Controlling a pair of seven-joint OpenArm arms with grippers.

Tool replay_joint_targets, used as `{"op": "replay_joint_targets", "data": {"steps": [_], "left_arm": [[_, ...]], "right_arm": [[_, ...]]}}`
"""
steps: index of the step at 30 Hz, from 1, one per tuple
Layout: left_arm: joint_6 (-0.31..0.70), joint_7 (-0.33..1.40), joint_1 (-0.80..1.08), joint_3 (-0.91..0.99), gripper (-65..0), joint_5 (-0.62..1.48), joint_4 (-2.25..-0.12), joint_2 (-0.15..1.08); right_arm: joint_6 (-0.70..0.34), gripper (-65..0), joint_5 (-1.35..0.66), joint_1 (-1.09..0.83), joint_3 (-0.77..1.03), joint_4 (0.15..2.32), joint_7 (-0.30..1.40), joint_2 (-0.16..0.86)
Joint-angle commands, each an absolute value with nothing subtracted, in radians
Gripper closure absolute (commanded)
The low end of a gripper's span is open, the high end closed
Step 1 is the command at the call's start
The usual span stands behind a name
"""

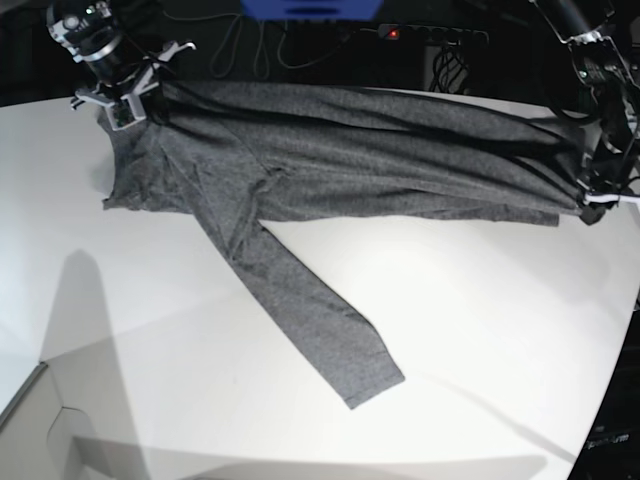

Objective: Layout the t-shirt on the table in an organized manner, then fold the t-shirt properly
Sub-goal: 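Drag the folded shirt with both grippers toward the robot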

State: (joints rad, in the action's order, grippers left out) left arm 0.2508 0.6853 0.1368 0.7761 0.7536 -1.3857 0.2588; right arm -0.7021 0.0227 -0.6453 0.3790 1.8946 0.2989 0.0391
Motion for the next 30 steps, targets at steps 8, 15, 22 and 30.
{"op": "replay_joint_targets", "data": {"steps": [8,15,22,30], "left_arm": [[0.255,0.667,0.114,0.786,-0.1,0.765,-1.345,0.288],[0.255,0.667,0.114,0.786,-0.1,0.765,-1.342,0.288],[0.255,0.667,0.114,0.78,-0.1,0.765,-1.339,0.285],[0.255,0.667,0.093,0.779,-0.1,0.765,-1.204,0.283]], "right_arm": [[-0.698,0.0,0.013,-0.704,0.392,1.965,0.283,0.062],[-0.698,0.0,0.013,-0.754,0.39,1.985,0.282,0.065],[-0.698,0.0,0.013,-0.76,0.363,1.942,0.282,0.077],[-0.698,0.0,0.015,-0.674,0.341,1.833,0.282,0.077]]}}
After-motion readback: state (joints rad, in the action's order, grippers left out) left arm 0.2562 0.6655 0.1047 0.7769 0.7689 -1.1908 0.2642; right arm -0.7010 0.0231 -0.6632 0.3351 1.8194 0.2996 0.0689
